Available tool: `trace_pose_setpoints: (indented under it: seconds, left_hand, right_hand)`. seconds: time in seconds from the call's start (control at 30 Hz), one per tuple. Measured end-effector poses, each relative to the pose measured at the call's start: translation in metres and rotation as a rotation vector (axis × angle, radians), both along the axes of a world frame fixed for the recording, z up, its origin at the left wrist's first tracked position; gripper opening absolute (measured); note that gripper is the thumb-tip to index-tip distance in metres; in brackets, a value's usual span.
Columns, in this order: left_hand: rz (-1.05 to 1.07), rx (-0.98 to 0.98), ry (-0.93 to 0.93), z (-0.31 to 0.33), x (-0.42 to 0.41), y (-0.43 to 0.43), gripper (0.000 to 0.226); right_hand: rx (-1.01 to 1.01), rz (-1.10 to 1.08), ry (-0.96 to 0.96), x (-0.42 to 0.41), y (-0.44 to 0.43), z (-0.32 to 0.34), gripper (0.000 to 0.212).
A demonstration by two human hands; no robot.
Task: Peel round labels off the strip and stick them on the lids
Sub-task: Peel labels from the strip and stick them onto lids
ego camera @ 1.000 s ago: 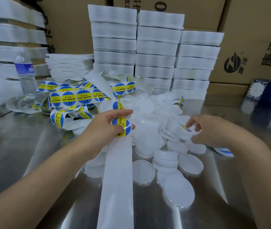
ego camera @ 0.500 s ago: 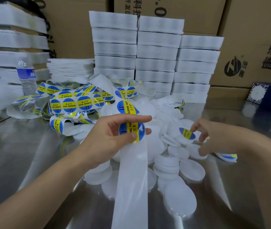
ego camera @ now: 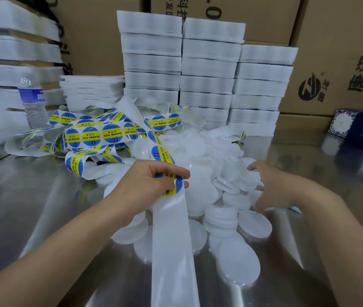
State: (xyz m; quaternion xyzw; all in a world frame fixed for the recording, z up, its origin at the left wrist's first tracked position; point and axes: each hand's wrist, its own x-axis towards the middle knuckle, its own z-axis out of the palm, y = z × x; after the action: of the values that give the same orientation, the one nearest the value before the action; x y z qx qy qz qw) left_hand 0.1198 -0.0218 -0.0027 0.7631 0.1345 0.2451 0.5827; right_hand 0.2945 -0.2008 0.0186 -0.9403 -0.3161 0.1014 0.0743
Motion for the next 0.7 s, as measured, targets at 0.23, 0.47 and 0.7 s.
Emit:
trace_pose_setpoints:
  seconds: [0.23, 0.47, 0.7]
  left_hand:
    - [0.042, -0.038, 0.086, 0.000, 0.002, 0.003, 0.029]
    - [0.054, -0.035, 0.093, 0.000, 0.003, 0.003, 0.033]
    - [0.077, -0.020, 0.083, 0.001, 0.002, 0.002, 0.031]
  right_hand:
    - [0.012, -0.037, -0.012, 0.005, 0.002, -0.006, 0.087]
    - [0.024, -0.036, -0.004, 0.010, 0.002, -0.008, 0.081]
    - [0.058, -0.052, -0.034, 0.011, 0.004, -0.013, 0.074]
